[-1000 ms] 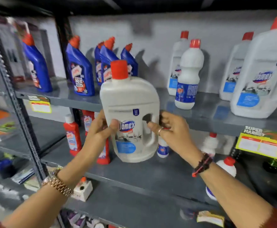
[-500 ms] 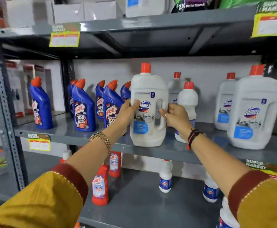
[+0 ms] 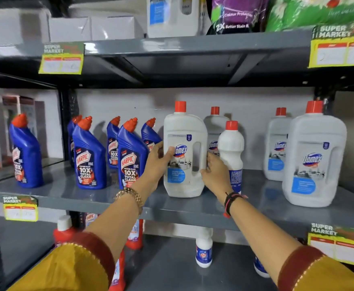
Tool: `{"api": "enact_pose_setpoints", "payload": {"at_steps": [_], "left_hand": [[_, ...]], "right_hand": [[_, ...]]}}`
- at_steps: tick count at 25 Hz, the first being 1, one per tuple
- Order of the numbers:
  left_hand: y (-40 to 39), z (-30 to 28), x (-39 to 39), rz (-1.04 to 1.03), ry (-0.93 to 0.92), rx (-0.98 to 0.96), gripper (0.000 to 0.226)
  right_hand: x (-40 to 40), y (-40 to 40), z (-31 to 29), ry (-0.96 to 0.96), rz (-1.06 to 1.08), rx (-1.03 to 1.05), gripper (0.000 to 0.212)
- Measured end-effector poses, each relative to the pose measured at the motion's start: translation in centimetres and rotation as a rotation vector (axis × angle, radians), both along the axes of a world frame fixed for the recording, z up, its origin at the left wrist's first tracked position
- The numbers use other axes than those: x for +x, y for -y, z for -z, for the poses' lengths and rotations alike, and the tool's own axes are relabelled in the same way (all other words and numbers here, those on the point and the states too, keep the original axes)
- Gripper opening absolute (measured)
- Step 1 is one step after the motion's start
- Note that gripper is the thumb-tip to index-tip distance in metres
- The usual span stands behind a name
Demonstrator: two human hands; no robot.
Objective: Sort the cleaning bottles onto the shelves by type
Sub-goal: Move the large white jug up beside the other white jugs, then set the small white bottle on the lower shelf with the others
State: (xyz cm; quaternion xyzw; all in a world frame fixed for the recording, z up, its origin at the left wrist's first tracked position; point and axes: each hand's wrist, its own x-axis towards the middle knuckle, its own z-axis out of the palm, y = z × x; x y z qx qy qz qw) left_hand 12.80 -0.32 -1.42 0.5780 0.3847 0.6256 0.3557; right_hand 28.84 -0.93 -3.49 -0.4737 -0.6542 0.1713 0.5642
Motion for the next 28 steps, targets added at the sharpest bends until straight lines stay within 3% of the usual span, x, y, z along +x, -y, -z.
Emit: {"api": "enact_pose_setpoints", "payload": {"at_steps": [2, 5, 7, 9, 12, 17, 22, 28], "left_hand": [[2.0, 2.4, 0.0, -0.114, -0.078, 0.091, 0.049], [5.0, 8.1, -0.3, -0.307, -0.461, 0.327, 0.046], [6.1, 11.3, -0.5, -0.411, -0.723, 0.412, 0.039], [6.6, 13.3, 0.0, -0.468, -0.833, 0.439, 0.031], [6.7, 14.0, 0.6, -0.505, -0.809, 0.455, 0.026], [6.7, 13.7, 0.5, -0.547, -0.845, 0.477, 0.027], [6.7, 13.6, 0.5, -0.537, -0.822, 0.471, 0.027], [6.8, 13.7, 0.8, -0.556, -0.794, 0.467, 0.026]], "right_hand": [[1.1, 2.1, -0.3, -0.066, 0.04, 0.204, 0.05], [4.1, 4.1, -2.2, -0.048, 0.197, 0.494, 0.047], [5.8, 3.6, -4.0, 0.014, 0.242, 0.46, 0.05], [6.6, 2.6, -5.1, 0.007, 0.179, 0.25, 0.058], [6.5, 1.3, -5.2, -0.014, 0.134, -0.017, 0.066], [6.8, 3.4, -5.1, -0.064, 0.189, 0.038, 0.066], [7.3, 10.8, -4.0, -0.109, -0.008, 0.06, 0.059], [6.3, 15.9, 5.7, -0.099, -0.18, -0.134, 0.068]]}}
